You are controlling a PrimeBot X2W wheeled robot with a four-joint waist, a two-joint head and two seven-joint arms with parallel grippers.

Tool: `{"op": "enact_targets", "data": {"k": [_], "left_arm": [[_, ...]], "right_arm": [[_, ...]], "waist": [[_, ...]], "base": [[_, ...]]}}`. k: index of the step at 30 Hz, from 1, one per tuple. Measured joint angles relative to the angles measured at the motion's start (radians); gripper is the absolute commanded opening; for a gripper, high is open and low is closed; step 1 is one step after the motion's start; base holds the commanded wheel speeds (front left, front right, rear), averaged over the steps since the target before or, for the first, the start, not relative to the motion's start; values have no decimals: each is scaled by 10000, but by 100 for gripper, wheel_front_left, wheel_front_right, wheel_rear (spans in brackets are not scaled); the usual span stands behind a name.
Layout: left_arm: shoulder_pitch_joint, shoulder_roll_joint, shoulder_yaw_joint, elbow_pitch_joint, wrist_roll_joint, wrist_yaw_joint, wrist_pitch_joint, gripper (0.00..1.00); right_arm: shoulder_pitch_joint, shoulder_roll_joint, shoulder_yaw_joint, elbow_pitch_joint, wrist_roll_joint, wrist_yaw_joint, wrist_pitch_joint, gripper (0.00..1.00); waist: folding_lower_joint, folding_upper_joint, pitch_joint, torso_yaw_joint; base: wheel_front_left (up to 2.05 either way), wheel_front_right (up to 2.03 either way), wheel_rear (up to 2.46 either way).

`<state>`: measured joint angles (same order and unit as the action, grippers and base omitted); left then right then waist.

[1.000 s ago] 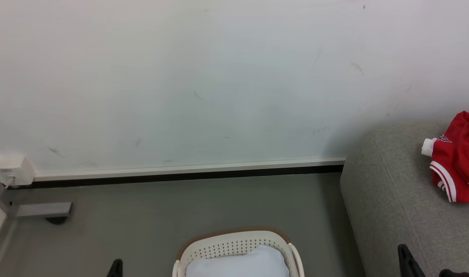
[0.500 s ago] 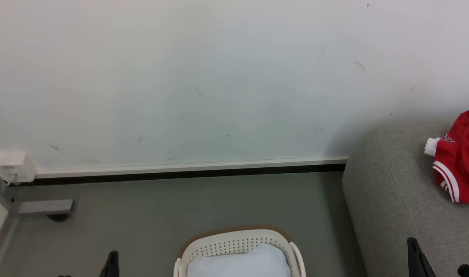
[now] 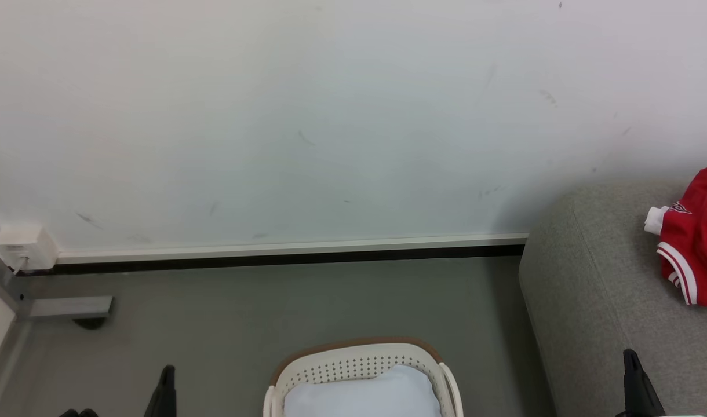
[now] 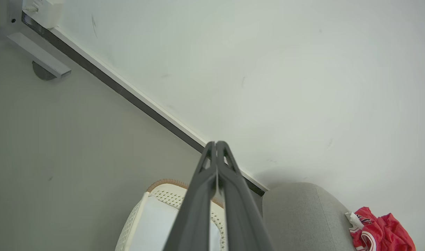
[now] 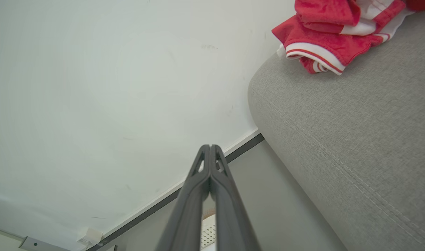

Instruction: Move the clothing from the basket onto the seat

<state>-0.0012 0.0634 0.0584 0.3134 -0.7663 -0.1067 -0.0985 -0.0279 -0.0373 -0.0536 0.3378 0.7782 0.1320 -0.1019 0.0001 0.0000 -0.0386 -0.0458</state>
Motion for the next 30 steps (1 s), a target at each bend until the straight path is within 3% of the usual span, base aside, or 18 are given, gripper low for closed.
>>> {"op": "enact_targets", "data": {"k": [30], "left_arm": [[-460, -75, 259, -291, -3708, -88, 918, 0]], "right_arm": [[-332, -27, -253, -410, 3630, 0, 953, 0]], "waist": [[0, 0, 142, 160]], "base": [[0, 0, 0]]}}
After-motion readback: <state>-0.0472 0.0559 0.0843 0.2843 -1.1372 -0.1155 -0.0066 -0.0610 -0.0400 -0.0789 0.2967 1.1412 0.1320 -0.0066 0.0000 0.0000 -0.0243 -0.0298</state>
